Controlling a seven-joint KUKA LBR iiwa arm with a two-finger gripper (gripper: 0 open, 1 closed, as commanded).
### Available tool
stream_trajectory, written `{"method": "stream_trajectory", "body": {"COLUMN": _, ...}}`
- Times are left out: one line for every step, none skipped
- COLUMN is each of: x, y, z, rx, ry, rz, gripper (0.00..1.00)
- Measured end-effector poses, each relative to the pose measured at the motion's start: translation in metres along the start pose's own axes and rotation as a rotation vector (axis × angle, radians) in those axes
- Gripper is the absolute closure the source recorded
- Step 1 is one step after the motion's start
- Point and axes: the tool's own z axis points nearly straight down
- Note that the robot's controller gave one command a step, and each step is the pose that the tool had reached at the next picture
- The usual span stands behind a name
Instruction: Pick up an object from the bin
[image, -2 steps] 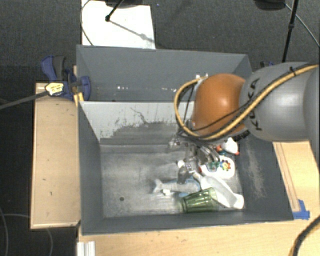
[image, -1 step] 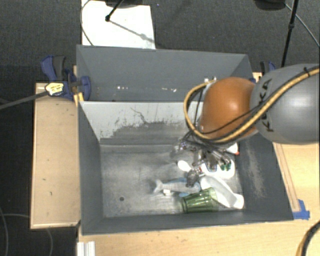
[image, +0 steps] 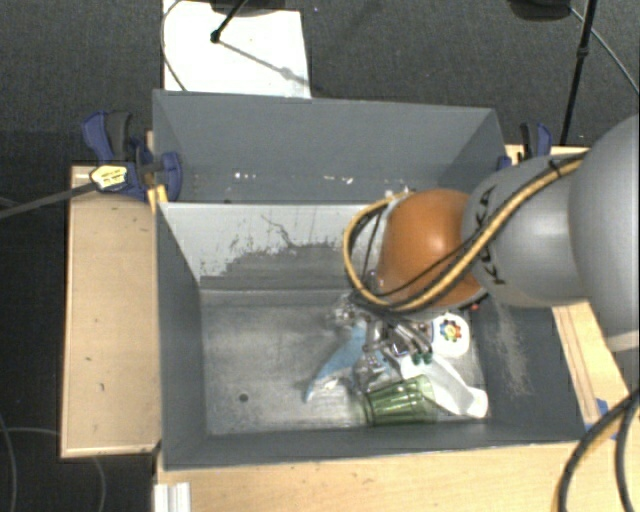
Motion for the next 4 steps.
{"method": "stream_trajectory", "body": {"x": -0.006, "y": 0.007, "z": -0.002, "rx": 0.003, "ry": -0.010, "rz": -0.251, "gripper": 1.00}}
{"method": "stream_trajectory", "body": {"x": -0.006, "y": 0.007, "z": -0.002, "rx": 0.003, "ry": -0.010, "rz": -0.250, "gripper": 1.00}}
{"method": "stream_trajectory", "body": {"x": -0.004, "y": 0.008, "z": -0.005, "rx": 0.002, "ry": -0.005, "rz": -0.251, "gripper": 1.00}}
{"method": "stream_trajectory", "body": {"x": -0.002, "y": 0.008, "z": -0.022, "rx": -0.001, "ry": 0.005, "rz": -0.250, "gripper": 1.00}}
